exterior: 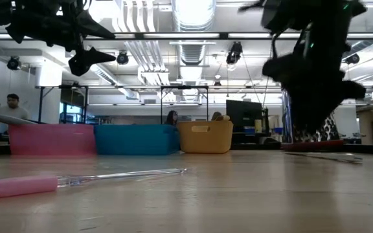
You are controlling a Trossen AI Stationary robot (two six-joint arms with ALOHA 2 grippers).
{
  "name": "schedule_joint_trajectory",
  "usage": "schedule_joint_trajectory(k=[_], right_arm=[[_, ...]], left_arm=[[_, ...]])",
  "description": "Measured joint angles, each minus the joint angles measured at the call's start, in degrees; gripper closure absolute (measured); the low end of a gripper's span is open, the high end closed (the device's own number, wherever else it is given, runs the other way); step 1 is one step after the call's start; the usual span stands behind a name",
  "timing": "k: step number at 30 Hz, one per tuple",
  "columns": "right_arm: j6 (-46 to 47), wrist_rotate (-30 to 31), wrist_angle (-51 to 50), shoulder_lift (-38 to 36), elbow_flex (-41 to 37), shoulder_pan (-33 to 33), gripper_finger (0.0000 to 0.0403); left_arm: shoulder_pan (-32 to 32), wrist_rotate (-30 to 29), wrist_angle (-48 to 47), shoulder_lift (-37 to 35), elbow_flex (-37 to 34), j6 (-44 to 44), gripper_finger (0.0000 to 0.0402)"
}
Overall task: Pick & Place Kitchen Items
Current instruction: Put the blue knife into the yellow bin
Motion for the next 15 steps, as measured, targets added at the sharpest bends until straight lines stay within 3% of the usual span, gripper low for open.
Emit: schedule_joint_trajectory(k=[7,15], right_arm=[[9.12,2.45,-10.06,-5.41,-0.35,3.34,0.0254],[9.01,1.95,-10.31,-1.56,-0.89,3.24,0.0223]], left_arm=[[0.0,0.17,-0.67,0.02,-0.02,-0.02,0.0115],[0.0,0.2,-0.66,0.02,-0.02,-0.24,0.0115]])
